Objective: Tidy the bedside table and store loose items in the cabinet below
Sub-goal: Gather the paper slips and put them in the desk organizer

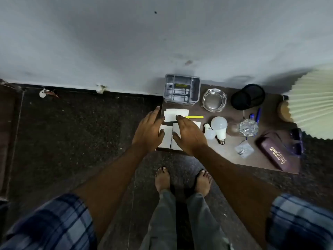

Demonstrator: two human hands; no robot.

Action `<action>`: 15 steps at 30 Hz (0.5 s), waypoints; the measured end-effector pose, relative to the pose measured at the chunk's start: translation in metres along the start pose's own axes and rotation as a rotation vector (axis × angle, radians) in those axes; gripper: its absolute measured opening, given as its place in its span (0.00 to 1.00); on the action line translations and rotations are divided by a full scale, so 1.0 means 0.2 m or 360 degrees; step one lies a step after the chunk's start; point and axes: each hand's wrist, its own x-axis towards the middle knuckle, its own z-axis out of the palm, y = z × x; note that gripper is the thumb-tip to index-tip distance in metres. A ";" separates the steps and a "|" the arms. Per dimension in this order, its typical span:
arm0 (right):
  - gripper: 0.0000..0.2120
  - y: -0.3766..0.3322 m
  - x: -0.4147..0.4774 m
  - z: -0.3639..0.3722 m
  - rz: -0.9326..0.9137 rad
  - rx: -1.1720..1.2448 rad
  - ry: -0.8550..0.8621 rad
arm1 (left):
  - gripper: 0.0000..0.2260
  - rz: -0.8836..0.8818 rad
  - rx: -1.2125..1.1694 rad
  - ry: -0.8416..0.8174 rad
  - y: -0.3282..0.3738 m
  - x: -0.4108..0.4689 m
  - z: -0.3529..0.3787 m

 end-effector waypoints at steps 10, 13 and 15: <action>0.36 -0.02 0.20 0.15 0.0025 -0.0131 -0.0184 | 0.23 -0.1006 -0.1256 -0.0085 -0.03 0.18 0.10; 0.37 -0.03 0.20 0.18 0.0051 -0.0068 -0.0133 | 0.24 -0.1277 -0.1495 -0.0061 -0.06 0.24 0.14; 0.36 -0.04 0.21 0.19 0.0059 -0.0024 -0.0102 | 0.21 -0.1366 -0.1600 -0.0086 -0.08 0.27 0.16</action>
